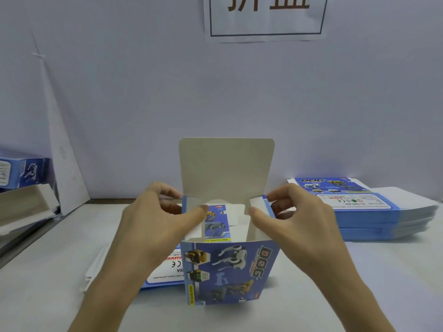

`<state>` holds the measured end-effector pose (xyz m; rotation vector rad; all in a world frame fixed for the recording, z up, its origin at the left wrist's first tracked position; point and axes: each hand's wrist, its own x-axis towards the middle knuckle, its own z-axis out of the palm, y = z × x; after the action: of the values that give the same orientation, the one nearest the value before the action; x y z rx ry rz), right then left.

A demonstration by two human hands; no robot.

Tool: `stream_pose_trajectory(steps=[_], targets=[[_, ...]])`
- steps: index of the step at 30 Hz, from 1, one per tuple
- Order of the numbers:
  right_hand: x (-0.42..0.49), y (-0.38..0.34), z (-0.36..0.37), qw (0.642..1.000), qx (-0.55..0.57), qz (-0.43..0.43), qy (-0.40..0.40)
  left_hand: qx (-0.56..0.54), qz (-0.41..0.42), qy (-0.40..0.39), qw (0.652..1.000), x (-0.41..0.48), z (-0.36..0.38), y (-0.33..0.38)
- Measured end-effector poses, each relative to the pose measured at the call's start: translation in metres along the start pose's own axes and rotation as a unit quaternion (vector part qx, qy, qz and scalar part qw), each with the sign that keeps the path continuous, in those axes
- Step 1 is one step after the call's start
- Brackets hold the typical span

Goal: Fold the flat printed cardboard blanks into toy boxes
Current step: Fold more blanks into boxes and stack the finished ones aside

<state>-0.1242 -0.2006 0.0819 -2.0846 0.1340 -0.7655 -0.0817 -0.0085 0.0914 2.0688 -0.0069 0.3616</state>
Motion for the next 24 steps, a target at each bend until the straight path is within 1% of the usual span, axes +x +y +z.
stream_pose_trajectory(steps=[2,3,5,6,7,9,10,12,15,17,19,21,22,24], targets=[[0.000,-0.001,0.000,1.000,0.011,-0.002,0.012,0.005,0.024,0.004,1.000,0.000,-0.001,0.000],[0.001,-0.001,-0.002,1.000,0.012,-0.001,0.015,-0.018,0.028,-0.006,0.999,0.001,-0.003,-0.001],[0.005,0.000,-0.008,0.999,0.043,0.012,-0.007,-0.104,0.011,-0.068,0.992,0.006,-0.011,-0.002],[0.009,0.003,-0.011,0.994,0.096,0.040,-0.038,-0.146,-0.006,-0.113,0.983,0.010,-0.017,-0.003],[0.013,0.006,-0.015,0.980,0.164,0.083,-0.079,-0.182,-0.022,-0.156,0.970,0.013,-0.023,-0.006],[0.020,0.015,-0.024,0.933,0.273,0.166,-0.169,-0.245,-0.047,-0.229,0.941,0.023,-0.036,-0.016],[0.023,0.021,-0.029,0.913,0.296,0.184,-0.212,-0.267,-0.057,-0.263,0.925,0.027,-0.041,-0.022],[0.027,0.030,-0.034,0.879,0.335,0.205,-0.271,-0.291,-0.085,-0.319,0.898,0.035,-0.045,-0.034],[0.028,0.042,-0.035,0.833,0.387,0.251,-0.306,-0.313,-0.121,-0.373,0.865,0.042,-0.039,-0.049],[0.027,0.045,-0.032,0.817,0.391,0.279,-0.320,-0.318,-0.125,-0.404,0.848,0.044,-0.031,-0.053],[0.028,0.047,-0.027,0.807,0.396,0.299,-0.319,-0.330,-0.127,-0.408,0.842,0.046,-0.024,-0.056],[0.027,0.045,-0.024,0.795,0.411,0.314,-0.318,-0.342,-0.137,-0.377,0.850,0.046,-0.018,-0.055],[0.025,0.043,-0.022,0.786,0.419,0.320,-0.324,-0.347,-0.143,-0.343,0.861,0.046,-0.015,-0.053],[0.022,0.039,-0.014,0.757,0.451,0.318,-0.351,-0.353,-0.146,-0.253,0.889,0.047,-0.005,-0.050]])
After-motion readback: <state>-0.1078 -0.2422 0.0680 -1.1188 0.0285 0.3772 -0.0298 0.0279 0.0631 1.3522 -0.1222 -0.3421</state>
